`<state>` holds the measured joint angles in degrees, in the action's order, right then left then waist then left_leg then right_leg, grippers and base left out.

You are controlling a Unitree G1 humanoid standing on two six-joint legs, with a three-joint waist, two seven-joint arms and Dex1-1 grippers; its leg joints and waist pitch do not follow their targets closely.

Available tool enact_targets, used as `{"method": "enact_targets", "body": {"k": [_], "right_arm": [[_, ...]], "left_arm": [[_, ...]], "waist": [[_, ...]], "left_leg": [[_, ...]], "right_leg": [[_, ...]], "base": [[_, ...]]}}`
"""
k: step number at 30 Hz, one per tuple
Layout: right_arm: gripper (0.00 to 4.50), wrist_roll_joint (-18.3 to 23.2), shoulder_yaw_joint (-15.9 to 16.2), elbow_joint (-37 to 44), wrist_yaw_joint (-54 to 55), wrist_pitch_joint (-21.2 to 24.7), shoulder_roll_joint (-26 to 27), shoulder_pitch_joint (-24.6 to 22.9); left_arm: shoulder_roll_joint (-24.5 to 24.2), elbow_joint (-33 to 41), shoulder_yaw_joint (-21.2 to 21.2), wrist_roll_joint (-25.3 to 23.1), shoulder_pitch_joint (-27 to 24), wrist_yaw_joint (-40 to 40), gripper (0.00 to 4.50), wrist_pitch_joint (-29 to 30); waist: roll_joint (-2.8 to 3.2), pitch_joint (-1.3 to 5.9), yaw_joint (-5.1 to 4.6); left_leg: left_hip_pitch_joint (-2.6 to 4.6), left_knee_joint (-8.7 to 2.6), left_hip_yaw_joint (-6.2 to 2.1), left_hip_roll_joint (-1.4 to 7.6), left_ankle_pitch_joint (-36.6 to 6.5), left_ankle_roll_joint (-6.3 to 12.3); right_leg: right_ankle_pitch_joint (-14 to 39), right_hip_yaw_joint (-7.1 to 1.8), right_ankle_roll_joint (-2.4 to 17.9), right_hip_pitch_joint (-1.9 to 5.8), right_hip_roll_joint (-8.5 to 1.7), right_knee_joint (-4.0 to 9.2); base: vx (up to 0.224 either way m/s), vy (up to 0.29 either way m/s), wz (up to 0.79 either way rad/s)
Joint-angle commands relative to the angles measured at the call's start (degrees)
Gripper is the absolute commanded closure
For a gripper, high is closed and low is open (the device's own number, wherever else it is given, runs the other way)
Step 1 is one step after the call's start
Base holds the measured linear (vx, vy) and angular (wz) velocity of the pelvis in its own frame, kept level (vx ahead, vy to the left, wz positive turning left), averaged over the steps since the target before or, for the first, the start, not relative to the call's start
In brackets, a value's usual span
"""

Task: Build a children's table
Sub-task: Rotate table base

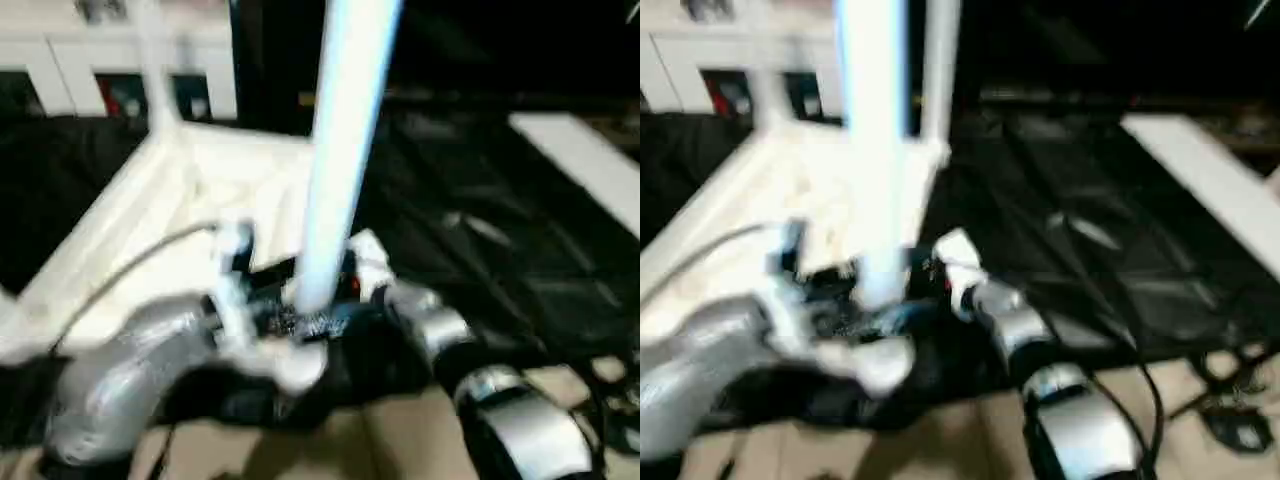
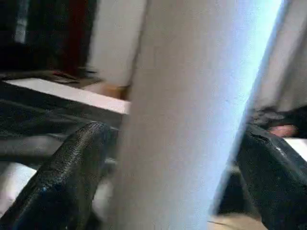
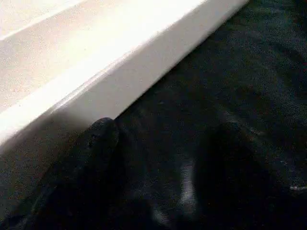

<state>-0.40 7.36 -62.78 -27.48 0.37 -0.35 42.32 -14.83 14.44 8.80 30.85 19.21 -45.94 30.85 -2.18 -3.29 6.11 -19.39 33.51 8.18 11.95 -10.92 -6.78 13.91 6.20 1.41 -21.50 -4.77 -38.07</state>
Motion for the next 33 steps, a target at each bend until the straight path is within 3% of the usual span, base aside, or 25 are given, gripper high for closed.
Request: {"method": "enact_targets", "body": {"k": [1,2,3,4,8,9,11,13,19,23,27,28,29,30,31,32,33], "right_arm": [[0.80,-0.4,0.3,-1.5,0.0,-1.5,1.4,0.7],[0.80,-0.3,0.1,-1.5,0.2,-1.6,1.4,0.7],[0.80,-0.2,-0.7,-1.7,1.5,-1.8,0.9,0.8],[0.80,-0.1,-1.3,-1.8,2.7,-2.0,0.5,0.8],[0.80,0.7,-2.5,-0.3,3.6,-2.3,-1.0,-0.4],[0.80,0.9,-2.8,0.7,3.4,-2.4,-1.5,-1.2],[0.80,0.9,-2.9,1.3,3.2,-2.4,-1.7,-1.7],[0.80,0.6,-3.3,2.2,3.6,-3.3,-2.6,-2.8],[0.80,1.5,-4.1,6.9,3.4,-2.5,-4.2,-4.9],[0.80,2.1,-4.1,13.9,0.6,-1.1,-6.2,-7.9],[0.80,2.9,-5.0,25.7,0.3,1.6,-9.4,-12.9],[0.80,4.1,-5.4,29.9,-0.7,3.9,-10.0,-14.6],[0.80,5.6,-5.6,39.8,-1.9,8.7,-11.3,-19.0],[0.80,5.6,-5.6,39.8,-1.9,8.7,-11.3,-19.0],[0.80,5.9,-5.5,43.1,-2.1,10.2,-11.7,-20.5],[0.80,5.5,-5.9,48.7,-0.8,12.2,-11.9,-23.2],[0.80,4.6,-6.6,53.6,1.4,13.7,-11.8,-25.6]], "left_arm": [[0.5,-5.9,2.1,-6.5,2.1,4.6,0.04,-3.5],[0.5,-6.4,2.0,-6.9,2.3,5.0,0.04,-3.8],[-0.1,-9.8,1.6,-9.5,4.0,7.8,0.04,-5.8],[-0.8,-12.2,1.3,-11.2,5.2,10.0,0.04,-6.9],[-3.2,-13.9,-0.2,-12.1,6.0,9.8,0.04,-8.4],[-3.8,-14.0,-0.9,-12.6,5.7,9.2,0.04,-8.9],[-4.1,-14.1,-1.2,-13.0,5.6,8.9,0.04,-9.2],[-5.0,-16.5,-2.1,-14.9,5.2,8.9,0.04,-12.3],[-8.0,-17.5,-3.5,-14.9,3.2,9.8,0.04,-12.5],[-9.3,-16.5,-5.2,-15.8,0.6,10.9,0.04,-11.0],[-7.1,-11.7,-7.8,-14.5,-4.4,14.7,0.04,-11.0],[-5.9,-9.3,-8.7,-12.9,-6.4,15.3,0.04,-11.6],[-3.0,-4.0,-10.3,-10.4,-11.1,17.8,0.04,-12.5],[-3.0,-4.0,-10.3,-10.4,-11.1,17.8,0.04,-12.5],[-2.1,-2.4,-10.8,-10.0,-12.7,18.9,0.04,-12.8],[-0.1,-0.7,-11.7,-11.2,-15.3,23.2,0.04,-11.8],[2.5,0.4,-13.2,-13.8,-17.6,28.8,0.04,-11.6]], "waist": [[1.26,4.03,0.16],[1.10,4.12,-0.01],[1.43,4.41,-0.36],[1.72,4.33,-0.62],[1.84,3.97,-0.84],[2.11,3.80,-0.71],[2.26,3.78,-0.59],[2.30,3.72,-0.43],[2.16,3.63,-0.49],[1.98,3.55,-0.62],[2.70,3.51,-0.60],[2.83,3.48,-0.62],[2.92,3.51,-0.67],[2.76,3.60,-0.51],[2.64,3.53,-0.66],[3.24,3.59,-0.79],[2.67,3.42,-1.05]], "left_leg": [[-2.02,-3.55,0.14,0.52,-1.5,0.00],[-1.95,-3.34,0.30,0.45,-1.3,-0.10],[-2.03,-3.01,0.25,0.41,0.4,0.14],[-1.89,-3.00,0.31,0.46,-0.1,0.27],[-1.53,-3.37,0.48,0.78,-4.6,0.16],[-1.25,-3.36,0.67,0.93,-5.8,0.26],[-1.00,-3.37,0.77,1.06,-6.5,0.35],[-1.16,-3.42,0.80,1.08,-6.4,0.45],[-1.27,-3.55,0.78,1.02,-7.4,0.05],[-1.33,-3.54,0.79,0.98,-7.1,0.49],[-1.12,-3.41,0.90,1.01,-7.5,0.49],[-1.14,-3.39,0.91,0.97,-8.1,0.48],[-1.22,-3.40,0.84,1.07,-7.8,0.73],[-1.39,-3.29,0.69,1.34,-6.4,1.06],[-1.41,-3.39,0.75,1.34,-5.3,1.78],[-1.30,-3.31,0.82,1.22,-6.0,1.83],[-1.42,-3.31,0.93,1.30,-6.3,2.17]], "right_leg": [[-3.4,-3.99,8.6,3.76,-3.68,4.59],[-4.9,-4.11,8.6,3.58,-3.43,4.62],[-9.9,-4.12,9.9,3.56,-3.16,4.15],[-10.7,-4.05,10.8,3.39,-2.98,4.13],[-4.5,-4.07,11.4,3.27,-3.12,4.70],[-2.3,-4.22,11.8,2.92,-3.15,4.83],[-1.4,-4.28,12.1,2.69,-3.18,4.95],[-1.1,-4.29,12.1,2.74,-3.13,5.02],[0.3,-4.32,11.5,2.82,-3.09,5.03],[0.7,-4.31,10.7,2.89,-2.94,5.17],[0.7,-4.34,10.4,2.63,-2.80,5.45],[1.5,-4.33,10.3,2.71,-2.73,5.54],[0.8,-4.32,10.3,2.83,-2.66,5.53],[-2.0,-4.39,10.2,3.28,-2.66,5.39],[-4.6,-4.23,10.8,2.92,-2.34,5.31],[-3.9,-4.19,10.8,2.87,-2.16,5.35],[-3.7,-4.23,10.2,2.87,-2.19,5.69]], "base": [[0.011,-0.052,-0.02],[0.000,0.000,0.00],[0.000,0.000,0.00],[0.000,0.000,0.00],[0.000,0.000,0.00],[0.000,0.000,0.00],[0.000,0.000,0.00],[0.000,0.000,0.00],[0.000,0.000,0.00],[0.000,0.000,0.00],[0.000,0.000,0.00],[0.000,0.000,0.00],[0.000,0.000,0.00],[0.000,0.000,0.00],[0.000,0.000,0.00],[0.000,0.000,0.00],[0.000,0.000,0.00]]}}
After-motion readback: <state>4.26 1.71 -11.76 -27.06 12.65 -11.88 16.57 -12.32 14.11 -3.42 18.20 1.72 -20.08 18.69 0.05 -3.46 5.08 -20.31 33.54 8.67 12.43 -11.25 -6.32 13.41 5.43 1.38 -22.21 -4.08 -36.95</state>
